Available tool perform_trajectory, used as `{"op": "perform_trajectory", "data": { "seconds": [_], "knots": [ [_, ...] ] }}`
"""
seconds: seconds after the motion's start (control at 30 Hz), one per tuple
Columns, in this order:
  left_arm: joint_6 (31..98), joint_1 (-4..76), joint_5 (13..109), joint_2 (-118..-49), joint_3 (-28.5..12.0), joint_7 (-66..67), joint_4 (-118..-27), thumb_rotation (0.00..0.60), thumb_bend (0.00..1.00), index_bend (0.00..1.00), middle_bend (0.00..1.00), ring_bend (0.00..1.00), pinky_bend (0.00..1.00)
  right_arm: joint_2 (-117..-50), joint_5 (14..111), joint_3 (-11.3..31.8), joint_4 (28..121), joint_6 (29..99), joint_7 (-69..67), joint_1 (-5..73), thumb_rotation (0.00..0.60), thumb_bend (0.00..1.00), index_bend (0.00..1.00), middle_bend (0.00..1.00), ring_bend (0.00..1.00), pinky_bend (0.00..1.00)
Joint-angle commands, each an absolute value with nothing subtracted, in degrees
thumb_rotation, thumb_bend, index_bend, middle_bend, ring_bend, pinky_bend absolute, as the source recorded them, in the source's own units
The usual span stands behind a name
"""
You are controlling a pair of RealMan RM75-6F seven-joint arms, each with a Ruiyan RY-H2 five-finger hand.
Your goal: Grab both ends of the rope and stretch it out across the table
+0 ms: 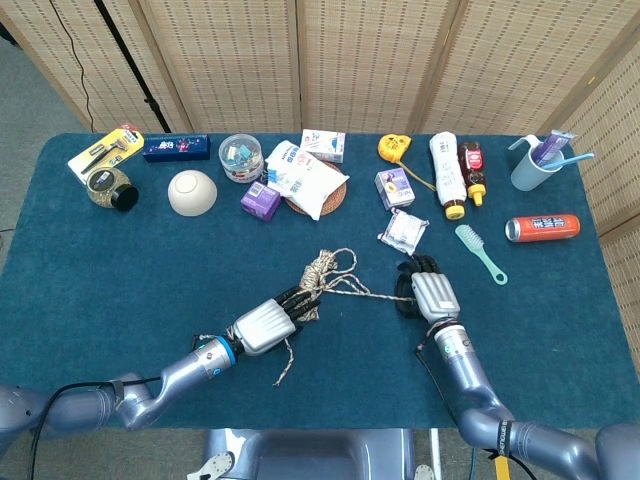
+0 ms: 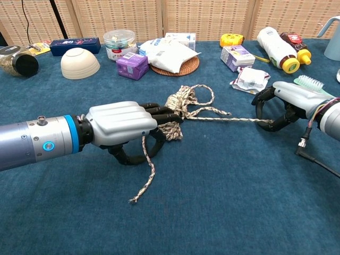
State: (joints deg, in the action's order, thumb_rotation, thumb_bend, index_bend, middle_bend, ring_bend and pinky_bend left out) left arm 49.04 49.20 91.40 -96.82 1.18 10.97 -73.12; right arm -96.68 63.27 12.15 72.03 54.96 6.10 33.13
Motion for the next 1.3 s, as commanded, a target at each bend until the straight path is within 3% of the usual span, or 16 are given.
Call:
{"op": "perform_trajectory", "data": {
  "seconds": [0.03,1.3],
  "knots": [
    [49.1,49.2,91.4,-97.0,1.2,11.0,-73.0,0.6,0.36,0.54,0.04,0.0,0.0,-96.6,63.2,12.2,72.0,55.0,6.1,33.1,0.6,0.42,0.63,0.23,0.0,0.0],
    [49.8,48.7,90.4,-97.7,1.4,11.5,-72.4,0.6,0.36,0.62,0.07,0.0,0.0,-96.6,63.0,12.2,72.4,55.3,6.0,32.7,0.6,0.42,0.64,0.24,0.0,0.0]
  ]
}}
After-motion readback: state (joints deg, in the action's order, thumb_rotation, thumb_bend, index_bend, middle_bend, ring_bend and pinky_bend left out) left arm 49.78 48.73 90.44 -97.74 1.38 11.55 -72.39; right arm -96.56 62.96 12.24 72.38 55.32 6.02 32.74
